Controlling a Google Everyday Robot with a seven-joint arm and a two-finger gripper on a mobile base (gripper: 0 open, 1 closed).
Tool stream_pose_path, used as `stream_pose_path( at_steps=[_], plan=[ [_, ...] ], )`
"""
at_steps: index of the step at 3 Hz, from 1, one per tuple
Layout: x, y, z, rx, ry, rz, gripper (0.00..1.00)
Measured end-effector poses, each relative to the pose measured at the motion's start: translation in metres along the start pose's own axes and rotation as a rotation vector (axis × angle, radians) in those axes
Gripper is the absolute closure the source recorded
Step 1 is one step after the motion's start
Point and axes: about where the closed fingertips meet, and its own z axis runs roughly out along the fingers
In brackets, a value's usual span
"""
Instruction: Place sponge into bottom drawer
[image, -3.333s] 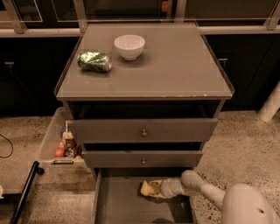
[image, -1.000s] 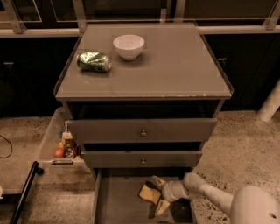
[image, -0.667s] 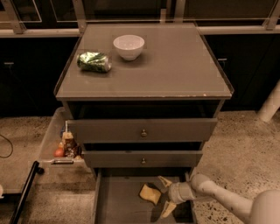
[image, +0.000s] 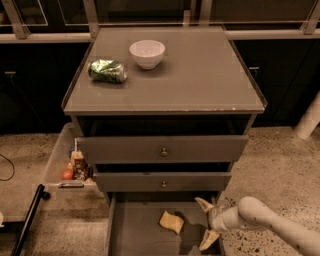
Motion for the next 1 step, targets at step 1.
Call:
stream_pose_path(
  at_steps=[1],
  plan=[
    [-0.0027,-0.0038,-0.0076,0.005,0.007,-0.010,0.00]
  ],
)
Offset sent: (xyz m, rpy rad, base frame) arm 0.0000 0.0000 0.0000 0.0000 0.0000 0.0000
